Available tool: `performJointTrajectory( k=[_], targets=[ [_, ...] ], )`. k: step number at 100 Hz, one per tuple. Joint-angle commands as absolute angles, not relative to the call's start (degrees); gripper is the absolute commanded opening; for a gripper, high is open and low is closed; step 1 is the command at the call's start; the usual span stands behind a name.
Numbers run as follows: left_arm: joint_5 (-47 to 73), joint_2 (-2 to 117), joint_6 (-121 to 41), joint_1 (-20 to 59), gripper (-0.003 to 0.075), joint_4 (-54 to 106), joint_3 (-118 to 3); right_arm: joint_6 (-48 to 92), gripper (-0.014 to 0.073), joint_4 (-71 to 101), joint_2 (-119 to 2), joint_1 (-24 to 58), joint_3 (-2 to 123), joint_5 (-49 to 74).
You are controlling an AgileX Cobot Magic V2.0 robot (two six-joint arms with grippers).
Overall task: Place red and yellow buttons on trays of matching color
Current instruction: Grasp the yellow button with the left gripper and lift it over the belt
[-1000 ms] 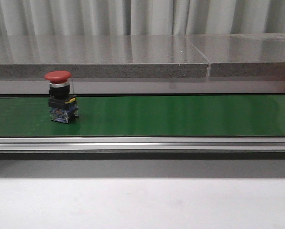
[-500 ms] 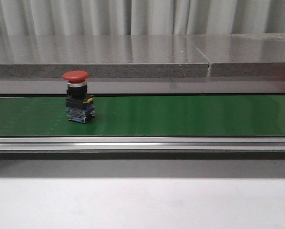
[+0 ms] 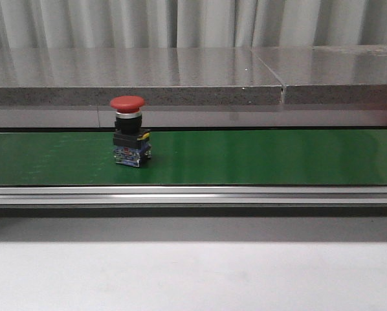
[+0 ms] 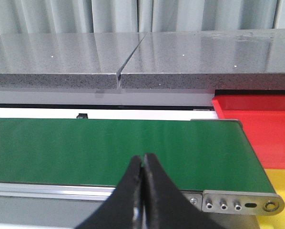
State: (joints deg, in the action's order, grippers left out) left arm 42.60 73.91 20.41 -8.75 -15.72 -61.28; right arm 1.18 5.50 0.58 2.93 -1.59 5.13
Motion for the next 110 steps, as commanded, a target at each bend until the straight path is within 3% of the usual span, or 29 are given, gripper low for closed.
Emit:
performJointTrajectory(
  k=[1, 31, 86, 96, 110],
  targets=[
    [42.04, 74.52, 19.48, -5.61, -0.0019, -16.08, -65.98, 1.29, -0.0067, 5.02, 1.73, 2.81, -0.71, 0.31],
    [47.16, 84.76, 16.94, 0.11, -0.0019, -15.72, -72.98, 1.29, -0.0067, 5.02, 1.73, 2.81, -0.71, 0.31],
    [48.64, 92.71, 15.47, 0.49, -0.0013, -11.91, -73.95, 1.29, -0.0067, 5.02, 1.73, 2.81, -0.71, 0.31],
    [48.74, 92.71, 13.81, 0.49, 0.0062, -10.97, -73.95, 1.29, -0.0067, 5.02, 1.73, 2.81, -0.71, 0.31],
    [48.74, 92.71, 12.64, 0.49, 0.032, -9.95, -73.95, 1.29, -0.0067, 5.02, 1.73, 2.81, -0.71, 0.31]
  ],
)
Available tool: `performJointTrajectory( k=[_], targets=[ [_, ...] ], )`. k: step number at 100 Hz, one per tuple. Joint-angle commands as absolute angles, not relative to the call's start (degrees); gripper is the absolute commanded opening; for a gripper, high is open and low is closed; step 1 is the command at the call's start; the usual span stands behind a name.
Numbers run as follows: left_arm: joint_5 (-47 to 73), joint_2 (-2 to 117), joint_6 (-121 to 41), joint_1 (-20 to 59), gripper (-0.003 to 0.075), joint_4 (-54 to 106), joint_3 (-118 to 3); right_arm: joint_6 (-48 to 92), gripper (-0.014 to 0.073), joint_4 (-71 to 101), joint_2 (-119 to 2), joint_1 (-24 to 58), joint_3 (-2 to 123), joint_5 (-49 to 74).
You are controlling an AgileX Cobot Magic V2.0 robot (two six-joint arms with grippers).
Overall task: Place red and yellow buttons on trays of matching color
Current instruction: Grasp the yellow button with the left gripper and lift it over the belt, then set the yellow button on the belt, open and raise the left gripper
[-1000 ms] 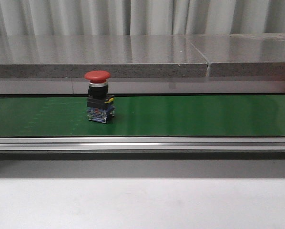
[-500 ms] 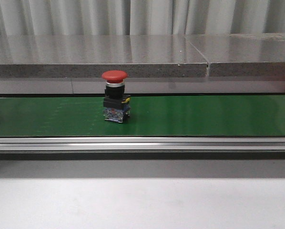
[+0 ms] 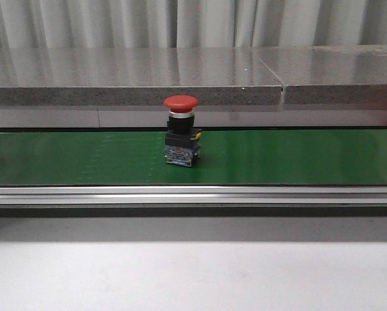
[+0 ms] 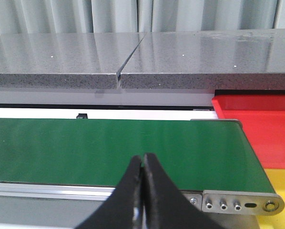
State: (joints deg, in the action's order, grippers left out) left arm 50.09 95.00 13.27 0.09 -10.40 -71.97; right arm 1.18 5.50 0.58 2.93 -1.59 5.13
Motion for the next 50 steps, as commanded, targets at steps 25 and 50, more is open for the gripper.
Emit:
performJointTrajectory(
  k=[25, 50],
  targets=[
    [47.78, 92.5, 12.41, 0.52, 0.0596, -10.32, -74.16, 1.29, -0.0067, 5.02, 1.73, 2.81, -0.71, 0.31],
    [44.78, 87.45, 12.41, 2.66, 0.0596, -10.88, -74.16, 1.29, -0.0067, 5.02, 1.73, 2.81, -0.71, 0.31]
  ],
)
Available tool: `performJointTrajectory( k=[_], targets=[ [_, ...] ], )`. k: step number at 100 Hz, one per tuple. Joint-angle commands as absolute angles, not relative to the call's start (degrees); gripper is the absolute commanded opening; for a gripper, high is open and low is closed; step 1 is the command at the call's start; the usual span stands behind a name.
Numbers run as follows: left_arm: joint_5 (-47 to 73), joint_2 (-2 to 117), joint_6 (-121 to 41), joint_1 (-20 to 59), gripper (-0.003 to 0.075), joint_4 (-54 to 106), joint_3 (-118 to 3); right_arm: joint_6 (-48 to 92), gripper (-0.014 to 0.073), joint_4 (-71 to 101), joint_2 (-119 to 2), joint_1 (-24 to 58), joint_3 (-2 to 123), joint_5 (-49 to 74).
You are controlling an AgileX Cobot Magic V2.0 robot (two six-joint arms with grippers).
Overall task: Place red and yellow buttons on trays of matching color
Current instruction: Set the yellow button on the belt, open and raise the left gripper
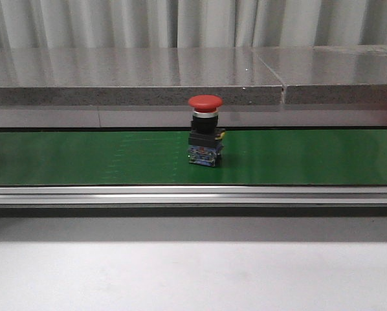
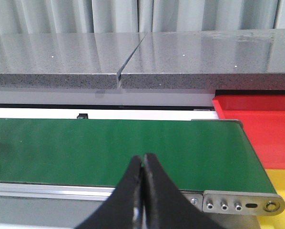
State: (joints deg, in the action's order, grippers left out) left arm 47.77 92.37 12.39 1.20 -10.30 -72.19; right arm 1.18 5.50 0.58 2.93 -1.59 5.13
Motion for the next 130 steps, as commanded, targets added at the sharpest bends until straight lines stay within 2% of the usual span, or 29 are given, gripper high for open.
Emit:
performJointTrajectory(
  k=[1, 38, 64, 104, 116, 130],
  targets=[
    [44.66, 87.25, 12.41, 2.78, 0.0596, -10.88, -74.16, 1.29, -0.0067, 5.02, 1.73, 2.81, -0.71, 0.31],
    [39.71, 72.4, 12.51, 7.72, 0.0588, -10.88, -70.32, 1.29, -0.0067, 5.02, 1.73, 2.81, -0.71, 0.31],
    [33.56, 56.95, 13.02, 7.71, 0.0585, -10.88, -58.46, 1.29, -0.0067, 5.02, 1.73, 2.81, -0.71, 0.31],
    [32.25, 32.97, 14.55, 7.71, 0.0581, -11.22, -40.76, 1.29, -0.0067, 5.02, 1.73, 2.81, -0.71, 0.31],
    [32.25, 26.64, 14.55, 7.71, 0.0506, -11.22, -36.89, 1.29, -0.0067, 5.02, 1.73, 2.81, -0.71, 0.31],
    [32.25, 21.16, 14.55, 7.71, 0.0309, -11.22, -34.18, 1.29, -0.0067, 5.02, 1.73, 2.81, -0.71, 0.31]
  ],
)
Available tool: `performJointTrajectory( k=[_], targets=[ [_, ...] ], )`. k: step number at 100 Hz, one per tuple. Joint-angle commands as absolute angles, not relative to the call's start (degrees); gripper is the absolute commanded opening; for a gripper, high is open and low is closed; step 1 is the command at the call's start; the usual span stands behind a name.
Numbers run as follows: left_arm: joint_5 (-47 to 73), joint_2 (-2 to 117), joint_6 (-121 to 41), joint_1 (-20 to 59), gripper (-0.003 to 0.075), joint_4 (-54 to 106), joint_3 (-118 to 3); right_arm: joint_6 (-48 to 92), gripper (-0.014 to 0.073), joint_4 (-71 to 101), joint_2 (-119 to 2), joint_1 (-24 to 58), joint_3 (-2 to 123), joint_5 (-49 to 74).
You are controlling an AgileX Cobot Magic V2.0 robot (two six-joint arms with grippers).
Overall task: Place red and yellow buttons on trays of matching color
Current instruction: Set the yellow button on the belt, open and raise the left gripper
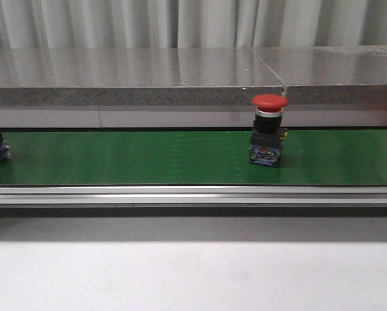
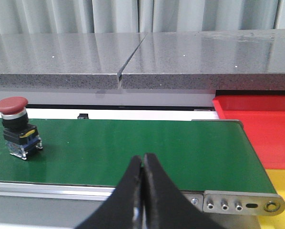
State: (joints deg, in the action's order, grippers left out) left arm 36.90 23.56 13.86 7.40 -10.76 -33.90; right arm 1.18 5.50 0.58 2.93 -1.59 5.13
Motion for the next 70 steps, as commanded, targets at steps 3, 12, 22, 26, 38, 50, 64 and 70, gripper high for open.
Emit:
performJointTrajectory(
  k=[3, 12, 22, 26, 38, 50, 64, 70],
  targets=[
    [32.25, 20.38, 14.55, 7.71, 0.025, -11.22, -33.86, 1.29, -0.0067, 5.02, 1.73, 2.81, -0.71, 0.31],
    [32.25, 18.57, 14.55, 7.71, 0.009, -11.36, -33.05, 1.29, -0.0067, 5.02, 1.73, 2.84, -0.71, -0.6],
    [32.25, 18.28, 14.55, 7.71, -0.0017, -11.4, -32.96, 1.29, -0.0067, 5.02, 1.73, 2.84, -0.71, -3.64],
    [32.25, 18.28, 14.55, 7.71, -0.0019, -11.4, -32.96, 1.29, -0.0067, 5.02, 1.73, 2.84, -0.71, -4.88],
    [32.25, 18.28, 14.55, 7.71, -0.0019, -11.4, -32.96, 1.29, -0.0067, 5.48, 1.66, 2.84, 0.96, -6.08],
    [32.25, 18.28, 14.55, 7.71, -0.0019, -11.4, -32.96, 1.29, -0.0067, 5.9, 0.0, 2.84, 5.64, 2.26],
    [32.25, 18.28, 14.55, 7.71, -0.0019, -11.4, -32.96, 1.29, -0.0067, 6.5, -5.92, 2.84, 14.37, 17.72],
    [32.25, 18.28, 14.55, 7.71, -0.0019, -11.4, -32.96, 1.29, -0.0067, 6.62, -9.65, 2.84, 18.65, 22.92]
  ],
)
